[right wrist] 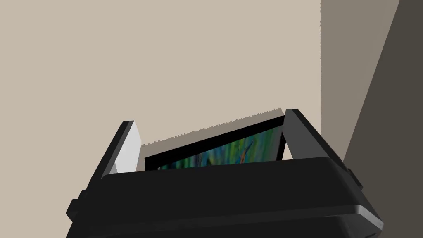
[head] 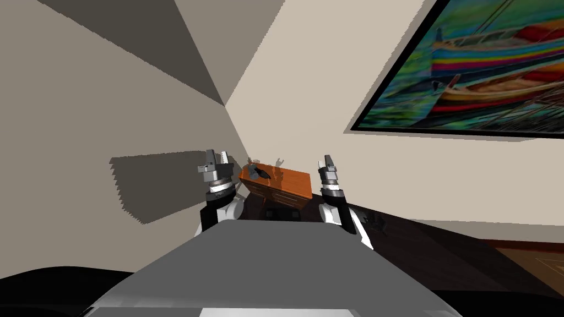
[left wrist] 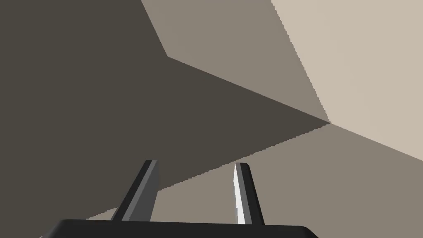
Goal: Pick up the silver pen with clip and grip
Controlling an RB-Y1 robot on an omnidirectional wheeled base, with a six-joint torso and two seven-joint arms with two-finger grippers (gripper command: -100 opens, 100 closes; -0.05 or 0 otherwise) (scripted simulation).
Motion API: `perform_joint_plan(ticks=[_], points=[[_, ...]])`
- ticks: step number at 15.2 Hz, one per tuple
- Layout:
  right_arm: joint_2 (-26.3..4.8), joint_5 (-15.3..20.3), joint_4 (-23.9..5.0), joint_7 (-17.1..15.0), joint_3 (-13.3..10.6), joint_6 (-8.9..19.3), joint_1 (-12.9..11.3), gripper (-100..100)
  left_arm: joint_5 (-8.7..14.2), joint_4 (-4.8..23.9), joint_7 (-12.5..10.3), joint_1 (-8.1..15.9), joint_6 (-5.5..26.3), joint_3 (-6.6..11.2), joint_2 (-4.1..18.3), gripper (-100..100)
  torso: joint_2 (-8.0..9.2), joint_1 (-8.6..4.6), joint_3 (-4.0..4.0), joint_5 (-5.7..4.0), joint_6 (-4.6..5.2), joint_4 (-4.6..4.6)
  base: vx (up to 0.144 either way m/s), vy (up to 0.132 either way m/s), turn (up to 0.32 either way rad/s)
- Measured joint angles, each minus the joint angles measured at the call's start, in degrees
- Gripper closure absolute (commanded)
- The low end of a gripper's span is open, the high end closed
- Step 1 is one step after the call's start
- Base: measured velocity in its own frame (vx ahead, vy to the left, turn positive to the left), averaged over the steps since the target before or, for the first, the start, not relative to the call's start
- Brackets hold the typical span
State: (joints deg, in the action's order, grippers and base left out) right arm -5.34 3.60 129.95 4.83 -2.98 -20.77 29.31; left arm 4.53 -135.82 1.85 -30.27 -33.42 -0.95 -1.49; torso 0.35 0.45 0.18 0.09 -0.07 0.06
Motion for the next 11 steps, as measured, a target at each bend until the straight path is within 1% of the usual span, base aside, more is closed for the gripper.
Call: perform_joint_plan(ticks=[1,3,5,6,7,10,11], points=[[-1.12,-0.19,-0.78,0.14,0.30,0.42,-0.02,-100,0.00,0.00,0.00,0.00,0.00,0.00,0.00,0,0.09,-0.05,0.06,0.00,0.02,0.03,-0.091,0.049,0.221],[-2.64,-0.32,-3.02,0.58,0.69,1.63,-1.04,-100,0.00,0.00,0.00,-0.01,0.00,0.01,0.01,0,-0.01,-0.26,0.02,-0.05,0.05,0.02,-0.041,0.021,0.128],[-4.41,-0.52,-5.16,1.19,1.08,2.87,-1.39,-100,0.00,0.00,0.00,-0.01,0.00,0.01,0.01,0,-0.18,-0.33,-0.09,-0.07,0.01,-0.02,-0.006,0.032,0.265],[-5.00,-0.54,-5.96,1.52,1.19,3.89,-1.90,-100,0.00,0.00,0.00,-0.02,0.00,0.01,0.01,0,-0.25,-0.33,-0.13,-0.07,0.03,-0.03,0.005,0.039,0.204],[-5.57,-0.56,-7.44,1.93,1.34,4.80,-2.71,-100,0.00,0.00,0.00,-0.02,0.00,0.01,0.01,0,-0.31,-0.31,-0.16,-0.07,0.02,-0.05,0.007,0.037,0.174],[-6.89,-0.63,-10.93,3.03,1.55,5.94,-2.77,-100,0.00,0.00,0.00,-0.02,0.00,0.01,0.01,0,-0.32,-0.31,-0.17,-0.06,0.05,-0.06,0.000,0.038,0.225],[-7.66,-0.83,-12.28,3.27,1.92,6.58,-3.15,-100,0.00,0.00,0.00,-0.02,0.00,0.01,0.01,0,-0.33,-0.31,-0.17,-0.07,0.02,-0.06,0.000,0.042,0.212]])
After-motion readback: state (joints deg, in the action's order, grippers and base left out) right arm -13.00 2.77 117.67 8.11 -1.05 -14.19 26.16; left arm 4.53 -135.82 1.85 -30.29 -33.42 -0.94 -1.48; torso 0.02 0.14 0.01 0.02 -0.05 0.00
